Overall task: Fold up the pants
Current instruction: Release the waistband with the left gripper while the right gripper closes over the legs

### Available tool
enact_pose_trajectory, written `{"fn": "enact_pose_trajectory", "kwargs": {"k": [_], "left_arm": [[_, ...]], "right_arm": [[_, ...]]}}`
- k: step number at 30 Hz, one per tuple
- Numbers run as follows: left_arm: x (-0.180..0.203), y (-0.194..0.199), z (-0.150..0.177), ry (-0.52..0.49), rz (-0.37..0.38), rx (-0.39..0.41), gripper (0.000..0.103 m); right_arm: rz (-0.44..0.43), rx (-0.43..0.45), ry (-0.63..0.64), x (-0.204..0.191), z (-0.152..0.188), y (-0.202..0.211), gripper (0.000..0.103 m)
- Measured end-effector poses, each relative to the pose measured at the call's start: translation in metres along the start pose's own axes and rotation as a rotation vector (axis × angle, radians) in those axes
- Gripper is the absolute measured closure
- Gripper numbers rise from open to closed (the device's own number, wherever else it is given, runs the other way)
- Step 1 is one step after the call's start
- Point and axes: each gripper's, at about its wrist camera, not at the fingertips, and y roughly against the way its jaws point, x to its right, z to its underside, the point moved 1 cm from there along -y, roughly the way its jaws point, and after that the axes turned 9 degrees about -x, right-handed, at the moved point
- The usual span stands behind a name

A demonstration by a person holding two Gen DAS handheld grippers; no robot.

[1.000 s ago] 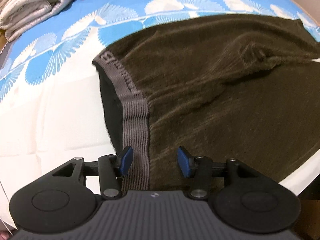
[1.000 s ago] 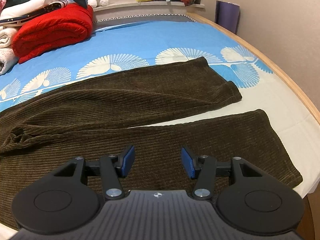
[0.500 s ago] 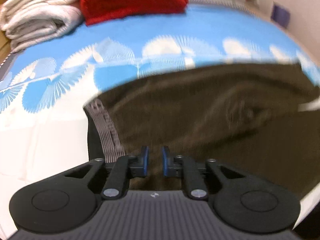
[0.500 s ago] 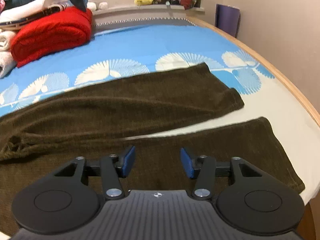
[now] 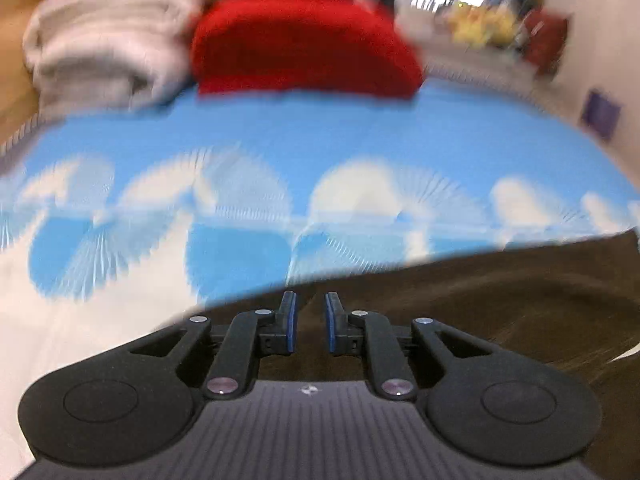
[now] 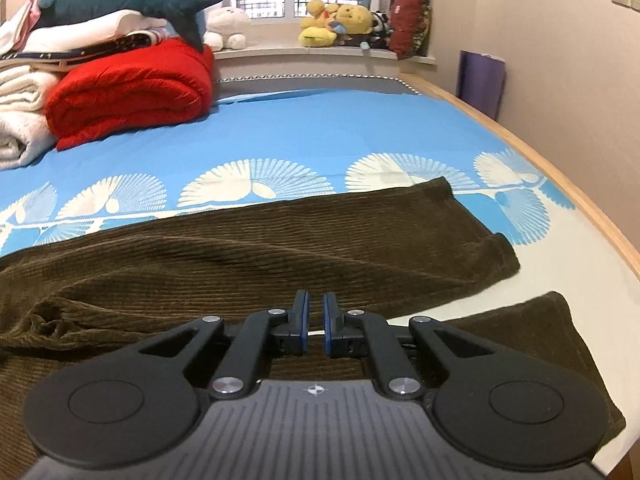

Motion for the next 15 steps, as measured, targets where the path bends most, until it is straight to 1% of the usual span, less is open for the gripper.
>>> {"fn": "enact_pose_trajectory", "kwargs": {"k": [3, 4, 5, 6, 7, 9, 11, 13, 15], "left_arm": [[-0.018, -0.019, -0.019, 0.069, 0.019, 0.004, 0.085], [-0.023, -0.025, -0.022, 0.084, 0.018, 0.003, 0.075], [-0.029, -0.03, -0.024, 0.098, 0.013, 0.001, 0.057], [-0.033, -0.039, -0.024, 0.108, -0.001, -0.005, 0.049], [-0.037, -0.046, -0.025, 0.105, -0.005, -0.01, 0.043], [-0.04, -0.06, -0.027, 0.085, -0.002, -0.014, 0.039], [-0.041, -0.071, -0.027, 0.062, 0.001, -0.018, 0.027], [-0.037, -0.084, -0.026, 0.015, 0.007, -0.029, 0.023], [-0.033, -0.097, -0.025, -0.03, -0.007, -0.043, 0.023]], "right_arm": [[-0.008, -0.009, 0.011, -0.005, -0.003, -0.005, 0.096], [-0.01, -0.008, 0.016, -0.006, -0.004, -0.006, 0.096], [-0.011, -0.006, 0.024, -0.007, -0.005, -0.008, 0.096], [-0.01, -0.007, 0.031, -0.008, -0.006, -0.01, 0.096], [-0.009, -0.009, 0.035, -0.008, -0.007, -0.012, 0.096], [-0.012, -0.016, 0.033, -0.007, -0.009, -0.016, 0.096], [-0.01, -0.023, 0.031, -0.006, -0.012, -0.021, 0.096], [-0.011, -0.033, 0.028, -0.006, -0.013, -0.025, 0.096], [-0.01, -0.041, 0.034, -0.007, -0.013, -0.028, 0.096]]}}
